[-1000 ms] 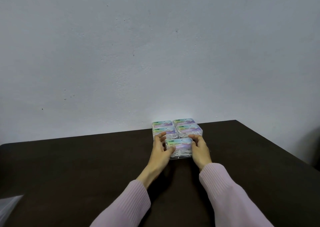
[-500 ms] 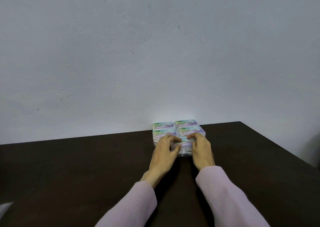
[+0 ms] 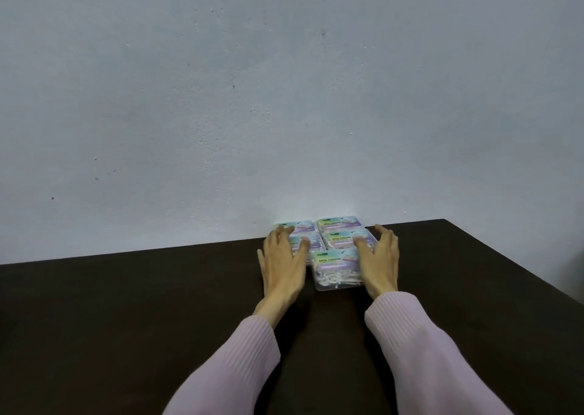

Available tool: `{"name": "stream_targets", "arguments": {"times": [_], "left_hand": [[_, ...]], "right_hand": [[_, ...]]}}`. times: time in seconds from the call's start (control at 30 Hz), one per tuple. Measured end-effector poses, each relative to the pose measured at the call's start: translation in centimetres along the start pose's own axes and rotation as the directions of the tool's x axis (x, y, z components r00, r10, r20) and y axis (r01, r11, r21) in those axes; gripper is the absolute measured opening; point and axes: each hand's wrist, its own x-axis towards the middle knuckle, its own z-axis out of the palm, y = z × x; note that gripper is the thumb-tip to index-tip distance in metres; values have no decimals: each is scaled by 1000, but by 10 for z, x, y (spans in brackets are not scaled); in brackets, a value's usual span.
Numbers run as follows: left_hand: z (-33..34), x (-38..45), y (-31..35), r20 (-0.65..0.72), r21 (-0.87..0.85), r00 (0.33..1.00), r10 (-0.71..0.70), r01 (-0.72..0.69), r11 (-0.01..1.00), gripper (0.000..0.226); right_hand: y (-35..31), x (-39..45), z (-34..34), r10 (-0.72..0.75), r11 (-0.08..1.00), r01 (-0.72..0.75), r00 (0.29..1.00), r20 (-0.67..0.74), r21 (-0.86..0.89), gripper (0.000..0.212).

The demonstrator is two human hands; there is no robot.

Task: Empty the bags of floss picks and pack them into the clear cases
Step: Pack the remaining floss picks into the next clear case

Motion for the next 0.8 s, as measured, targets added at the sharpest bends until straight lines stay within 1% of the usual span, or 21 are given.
{"name": "stream_targets", "arguments": {"times": [0.03, 0.1, 0.17, 0.23, 0.33, 0.43, 0.5, 0.63, 0.73, 0.8], "left_hand": [[1, 0, 0, 57, 45, 998, 4, -7, 999, 51], [2, 2, 1, 151, 139, 988, 28, -49, 989, 58], [4, 4, 3, 216, 231, 975, 52, -103, 967, 62], [6, 6, 5, 272, 295, 961, 54, -136, 946, 65], [7, 11, 6, 347, 355, 938, 27, -158, 921, 67], [4, 15, 7, 399, 425, 917, 14, -198, 883, 65], [3, 16, 8, 430, 464, 903, 13, -233, 855, 64], [-1, 17, 10, 484, 493, 875, 14, -286, 822, 61], [-7, 18, 8, 505, 503, 863, 8, -301, 810, 59], [-14, 18, 5, 509, 510, 861, 1, -302, 806, 58]], "right_hand": [[-1, 0, 1, -16, 991, 20, 999, 29, -136, 61], [-3, 1, 1, -22, 909, 62, 995, 101, -412, 68], [-8, 4, 0, -23, 812, 120, 984, 174, -571, 71], [-12, 9, -2, -35, 718, 210, 963, 267, -663, 70], [-17, 17, -3, -38, 623, 327, 920, 390, -710, 65], [-19, 21, -2, -63, 570, 432, 871, 487, -699, 59], [-20, 23, -1, -61, 577, 461, 848, 527, -675, 56], [-21, 22, 2, -27, 584, 466, 829, 558, -664, 54], [-24, 18, 7, -15, 586, 471, 820, 572, -659, 55], [-28, 13, 12, -13, 567, 483, 815, 579, -667, 55]]}}
